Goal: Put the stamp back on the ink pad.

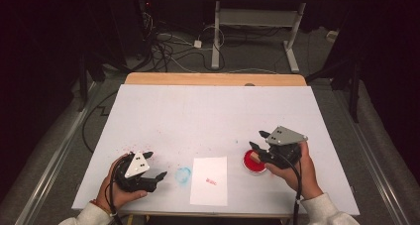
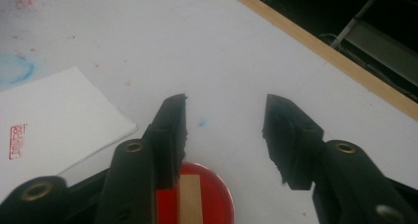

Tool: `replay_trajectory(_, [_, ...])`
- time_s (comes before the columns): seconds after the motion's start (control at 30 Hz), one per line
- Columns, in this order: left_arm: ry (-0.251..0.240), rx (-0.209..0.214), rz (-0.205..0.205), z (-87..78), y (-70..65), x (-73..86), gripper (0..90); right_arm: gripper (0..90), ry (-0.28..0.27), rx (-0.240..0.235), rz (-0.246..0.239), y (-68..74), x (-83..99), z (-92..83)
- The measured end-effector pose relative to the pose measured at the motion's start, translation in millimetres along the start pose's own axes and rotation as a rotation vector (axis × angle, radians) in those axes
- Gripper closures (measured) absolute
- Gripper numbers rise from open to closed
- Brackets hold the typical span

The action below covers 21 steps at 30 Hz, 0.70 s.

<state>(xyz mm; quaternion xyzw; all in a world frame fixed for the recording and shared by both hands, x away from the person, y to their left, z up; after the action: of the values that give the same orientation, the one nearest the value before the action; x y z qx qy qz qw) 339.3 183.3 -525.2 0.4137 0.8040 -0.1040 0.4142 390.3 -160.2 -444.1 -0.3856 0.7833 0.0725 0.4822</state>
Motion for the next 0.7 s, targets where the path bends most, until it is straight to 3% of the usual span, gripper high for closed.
replay_trajectory(0.17, [0.000, -0.001, -0.002, 0.1, 0.3, 0.0, 20.2, 34.9, -0.047, 0.032, 0.011, -1.7, -6.3, -3.5])
replay_trajectory(0.4, [0.001, 0.001, -0.002, 0.1, 0.3, 0.3, 20.2, 22.1, -0.082, 0.056, 0.032, -1.8, -9.4, -5.8])
replay_trajectory(0.7, [-0.004, -0.009, -0.004, -0.8, 1.0, -0.2, 20.1, 18.1, -0.134, 0.047, 0.041, 3.2, -13.2, -13.7])
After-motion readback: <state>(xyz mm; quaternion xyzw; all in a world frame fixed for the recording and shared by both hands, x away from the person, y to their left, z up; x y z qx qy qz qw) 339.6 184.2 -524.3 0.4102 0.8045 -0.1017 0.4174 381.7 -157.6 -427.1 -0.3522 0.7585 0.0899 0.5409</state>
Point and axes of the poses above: each handheld gripper's, and its own axes: z roughly forward along the jaws, x roughly out of its underside, y roughly to its left, the point moved 8 cm from there along z, roughly forward along the jaws, and after that the axes turned 1 degree about -y, right-handed, at the moved point
